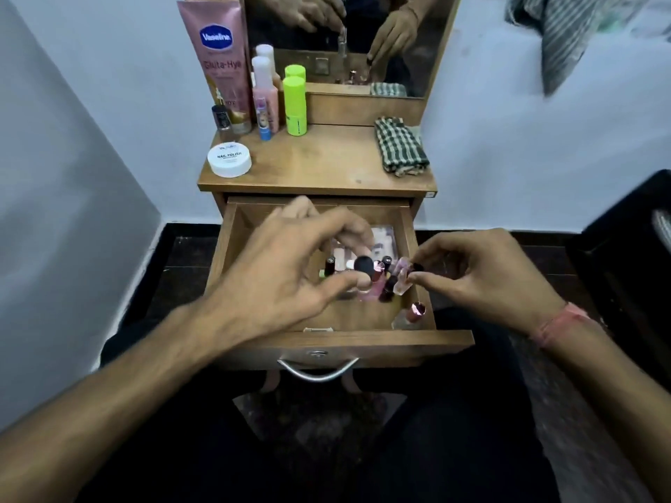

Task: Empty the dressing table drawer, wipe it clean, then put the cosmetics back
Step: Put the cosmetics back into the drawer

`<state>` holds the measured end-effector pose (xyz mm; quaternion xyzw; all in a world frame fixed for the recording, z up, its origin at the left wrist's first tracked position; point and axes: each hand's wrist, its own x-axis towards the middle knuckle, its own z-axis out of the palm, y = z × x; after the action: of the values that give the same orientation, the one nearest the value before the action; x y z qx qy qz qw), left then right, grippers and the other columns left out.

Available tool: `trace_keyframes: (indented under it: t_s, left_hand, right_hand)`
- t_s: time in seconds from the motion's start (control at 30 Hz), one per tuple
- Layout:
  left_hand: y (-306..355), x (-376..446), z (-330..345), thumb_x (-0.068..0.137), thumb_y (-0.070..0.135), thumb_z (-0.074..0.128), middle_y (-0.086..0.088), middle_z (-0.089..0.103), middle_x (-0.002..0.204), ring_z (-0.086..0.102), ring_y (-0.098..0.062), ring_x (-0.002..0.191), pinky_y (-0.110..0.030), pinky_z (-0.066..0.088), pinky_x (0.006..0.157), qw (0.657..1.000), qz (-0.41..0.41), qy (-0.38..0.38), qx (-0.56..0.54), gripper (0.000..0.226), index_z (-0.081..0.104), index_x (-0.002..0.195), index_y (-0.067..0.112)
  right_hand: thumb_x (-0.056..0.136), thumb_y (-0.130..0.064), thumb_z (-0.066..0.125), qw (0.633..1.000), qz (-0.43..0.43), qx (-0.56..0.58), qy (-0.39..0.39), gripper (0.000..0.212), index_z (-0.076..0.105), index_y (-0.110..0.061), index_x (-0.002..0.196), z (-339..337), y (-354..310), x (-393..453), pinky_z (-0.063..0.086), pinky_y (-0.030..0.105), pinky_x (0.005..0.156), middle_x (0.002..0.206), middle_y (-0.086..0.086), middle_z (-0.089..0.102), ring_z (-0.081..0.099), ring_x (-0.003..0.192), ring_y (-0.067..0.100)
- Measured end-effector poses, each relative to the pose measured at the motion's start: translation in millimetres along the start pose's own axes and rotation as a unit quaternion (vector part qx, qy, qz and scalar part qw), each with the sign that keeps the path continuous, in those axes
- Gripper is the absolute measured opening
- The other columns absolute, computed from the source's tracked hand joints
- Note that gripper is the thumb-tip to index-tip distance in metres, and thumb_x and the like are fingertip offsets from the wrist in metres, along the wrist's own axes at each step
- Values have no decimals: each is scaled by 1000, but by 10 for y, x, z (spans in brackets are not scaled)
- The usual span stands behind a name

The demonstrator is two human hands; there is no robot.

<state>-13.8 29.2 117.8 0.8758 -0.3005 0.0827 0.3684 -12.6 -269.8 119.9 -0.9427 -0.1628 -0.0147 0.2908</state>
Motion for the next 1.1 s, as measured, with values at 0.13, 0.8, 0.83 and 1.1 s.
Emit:
trace_keyframes:
  t_s: [0.13, 0.8, 0.83, 1.1]
  left_hand:
    - [-22, -7, 269, 88, 47, 92, 27, 75, 112, 52, -12, 96, -50, 52, 89, 999, 6, -33, 31, 47, 71, 129, 39]
    - [-86, 167, 667, 86, 44, 93, 14, 60, 103, 58, -9, 97, -36, 56, 79, 988, -50, -131, 66, 39, 61, 108, 43]
    - [-86, 173, 675, 86, 44, 93, 14, 58, 102, 57, -9, 96, -35, 55, 78, 988, -52, -131, 68, 38, 62, 108, 42]
    - [-85, 223, 716, 86, 37, 95, 24, 48, 93, 48, 6, 90, -19, 41, 70, 987, -51, -136, 75, 35, 66, 105, 33]
  right_hand:
    - [78, -46, 94, 997, 11, -54, -48, 24, 85, -36, 97, 107, 50, 137, 62, 34, 80, 88, -22, 79, 72, 80, -3]
    - [88, -32, 83, 940, -28, -318, -116, 20, 64, -31, 82, 332, -240, 365, 44, 32, 70, 90, -3, 67, 70, 88, 24]
    - [89, -31, 82, 938, -32, -325, -115, 20, 63, -30, 81, 337, -244, 365, 44, 33, 70, 91, -2, 68, 70, 87, 24]
    - [83, -38, 91, 950, -26, -281, -132, 17, 75, -33, 89, 288, -181, 350, 47, 29, 74, 85, -12, 67, 71, 95, 19]
